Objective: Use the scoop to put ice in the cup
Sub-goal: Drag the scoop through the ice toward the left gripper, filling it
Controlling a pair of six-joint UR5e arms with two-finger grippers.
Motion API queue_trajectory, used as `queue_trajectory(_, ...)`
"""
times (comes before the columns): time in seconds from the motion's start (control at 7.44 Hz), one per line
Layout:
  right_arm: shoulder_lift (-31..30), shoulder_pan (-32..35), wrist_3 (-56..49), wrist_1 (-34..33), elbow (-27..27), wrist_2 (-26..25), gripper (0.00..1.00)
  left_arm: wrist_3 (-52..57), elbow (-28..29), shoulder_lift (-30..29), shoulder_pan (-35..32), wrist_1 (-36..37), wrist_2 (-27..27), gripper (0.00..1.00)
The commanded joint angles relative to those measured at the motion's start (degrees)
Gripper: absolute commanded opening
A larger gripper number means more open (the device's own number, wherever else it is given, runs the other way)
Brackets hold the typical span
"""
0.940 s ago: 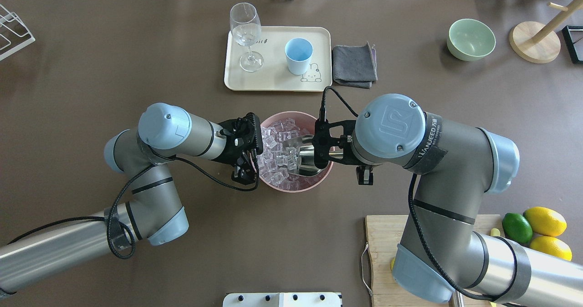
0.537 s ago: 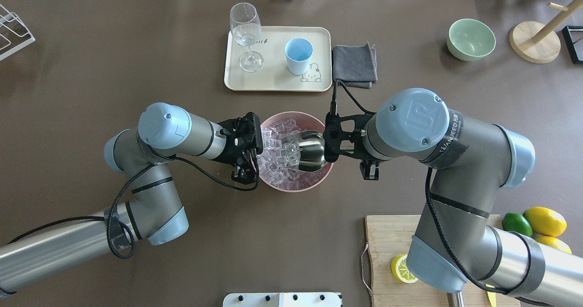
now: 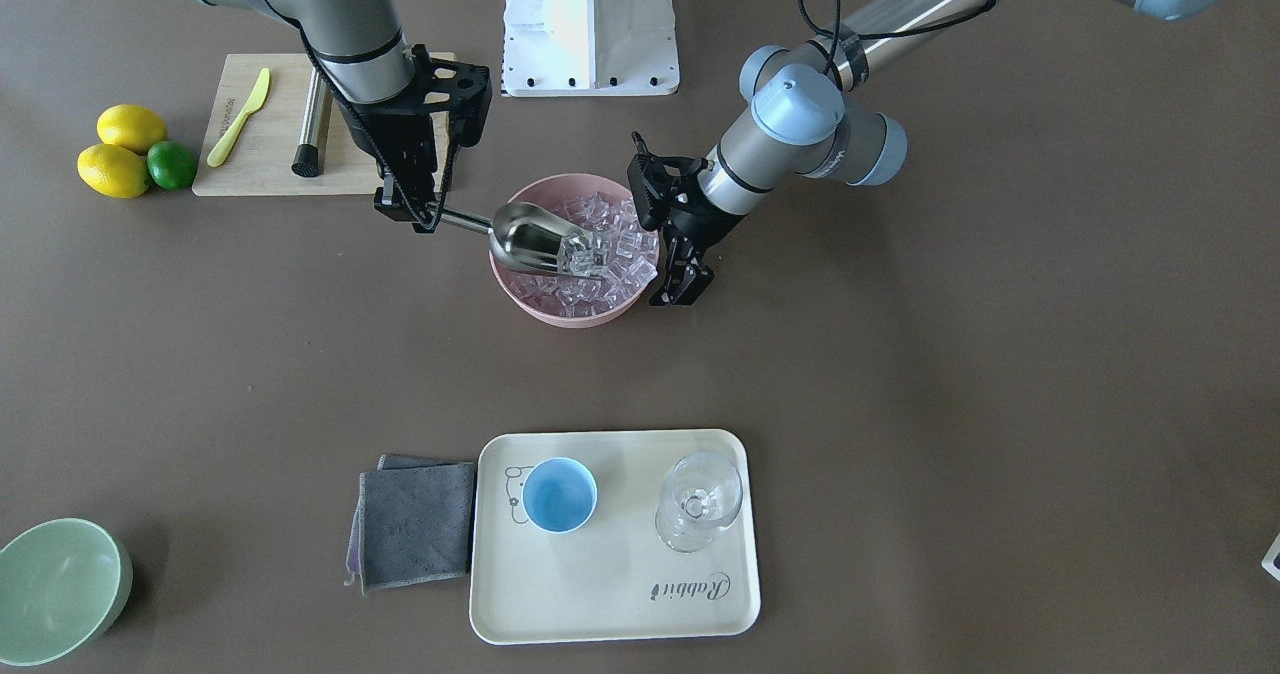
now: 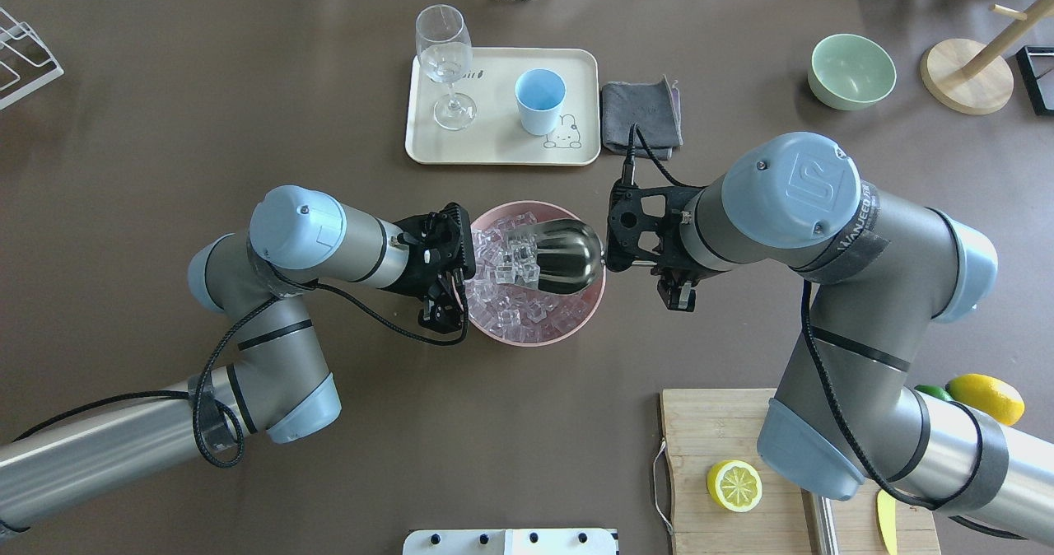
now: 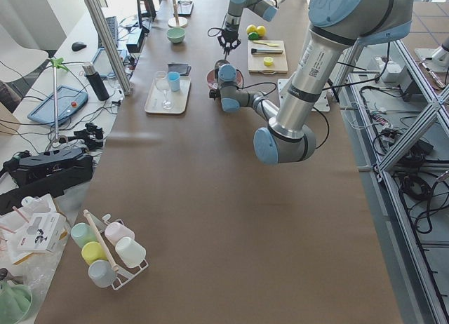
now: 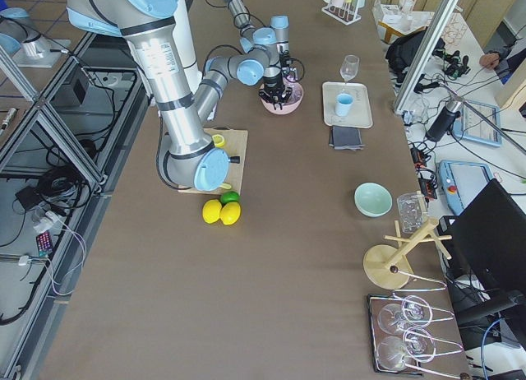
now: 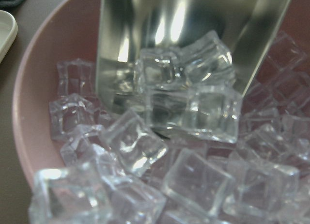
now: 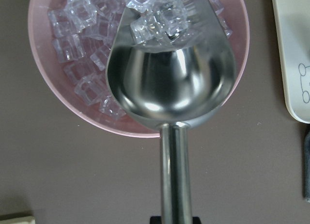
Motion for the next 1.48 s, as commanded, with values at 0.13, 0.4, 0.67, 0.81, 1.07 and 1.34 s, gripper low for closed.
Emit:
queue_trajectory(0.13, -3.2, 0.3, 2.4, 8.6, -1.3, 3.6, 0.00, 0.1, 0.0, 0.1, 0.0, 0.0, -0.1, 0.99)
queue_trajectory(0.4, -4.2, 0.3, 4.6, 12.7, -1.8, 5.5, 0.00, 0.1, 0.0, 0.1, 0.0, 0.0, -0.1, 0.99)
queue_trajectory(0.67, -5.4, 2.2, 7.5, 14.7, -1.8, 10.2, 0.00, 0.1, 0.0, 0.1, 0.0, 0.0, -0.1, 0.99)
queue_trajectory(0.81, -5.8, 4.3, 8.6, 15.6, -2.0, 13.3, 0.00, 0.1, 0.0, 0.1, 0.0, 0.0, -0.1, 0.99)
queue_trajectory(1.07, -5.8, 7.4, 10.1, 17.0, -3.6, 17.5, 0.00, 0.0, 0.0, 0.0, 0.0, 0.0, 0.0, 0.99)
queue_trajectory(1.34, -6.1, 11.0, 11.2, 17.2, -3.8, 22.2, 0.00, 0.0, 0.0, 0.0, 0.0, 0.0, 0.0, 0.99)
